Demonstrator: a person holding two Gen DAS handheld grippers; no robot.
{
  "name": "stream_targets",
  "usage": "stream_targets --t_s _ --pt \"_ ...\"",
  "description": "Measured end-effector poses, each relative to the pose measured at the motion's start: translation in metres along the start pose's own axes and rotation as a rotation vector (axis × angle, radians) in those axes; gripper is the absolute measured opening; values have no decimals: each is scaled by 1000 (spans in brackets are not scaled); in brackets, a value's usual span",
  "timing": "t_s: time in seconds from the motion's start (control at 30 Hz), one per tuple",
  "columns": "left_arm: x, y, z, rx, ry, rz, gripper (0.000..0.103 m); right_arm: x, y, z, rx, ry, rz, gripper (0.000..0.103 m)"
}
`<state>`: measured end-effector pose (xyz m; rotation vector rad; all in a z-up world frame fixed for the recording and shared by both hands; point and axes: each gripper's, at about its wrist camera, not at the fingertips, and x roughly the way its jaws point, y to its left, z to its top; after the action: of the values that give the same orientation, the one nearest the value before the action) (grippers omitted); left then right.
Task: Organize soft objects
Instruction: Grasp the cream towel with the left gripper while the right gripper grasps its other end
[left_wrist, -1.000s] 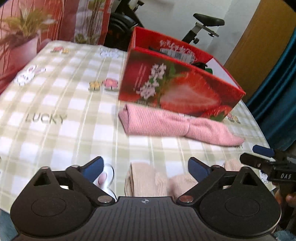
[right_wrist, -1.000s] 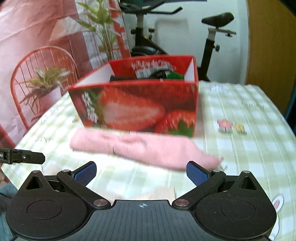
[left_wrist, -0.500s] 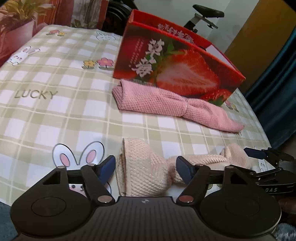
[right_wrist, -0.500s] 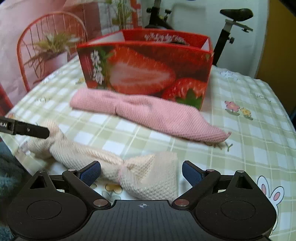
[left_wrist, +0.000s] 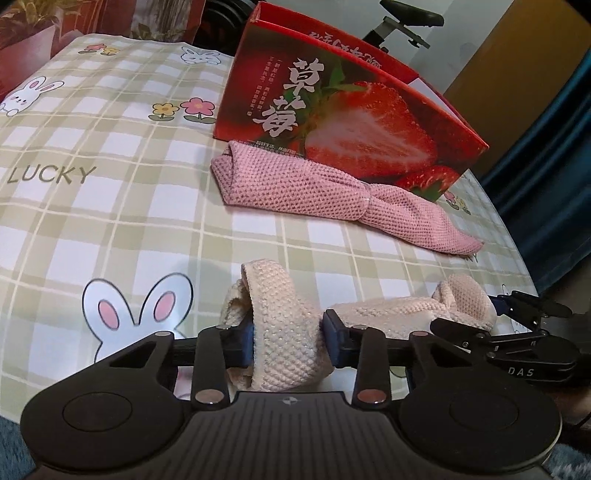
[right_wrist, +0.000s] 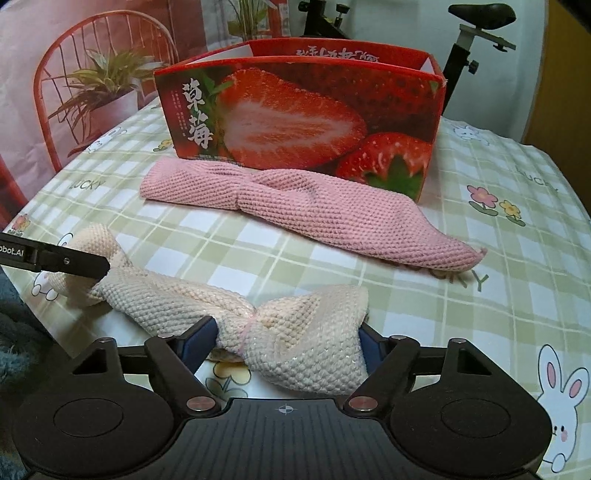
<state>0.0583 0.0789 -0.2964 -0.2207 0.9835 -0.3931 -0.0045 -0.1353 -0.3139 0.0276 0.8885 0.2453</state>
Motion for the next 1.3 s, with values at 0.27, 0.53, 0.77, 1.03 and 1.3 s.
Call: stream_targets --t_s 0.27,0.53,0.77,1.03,1.3 --pt "-2 -8 24 10 -30 13 33 10 -6 13 51 -4 13 69" --pt "7 -14 46 36 -58 34 32 19 -14 24 82 -31 3 69" --pt "18 -1 35 -10 -44 41 32 19 -15 20 81 -44 4 69" --pt "18 4 28 -23 -60 35 33 14 -9 13 64 -49 -3 69" --pt "19 7 23 -40 -74 23 33 13 -10 10 59 -53 1 69"
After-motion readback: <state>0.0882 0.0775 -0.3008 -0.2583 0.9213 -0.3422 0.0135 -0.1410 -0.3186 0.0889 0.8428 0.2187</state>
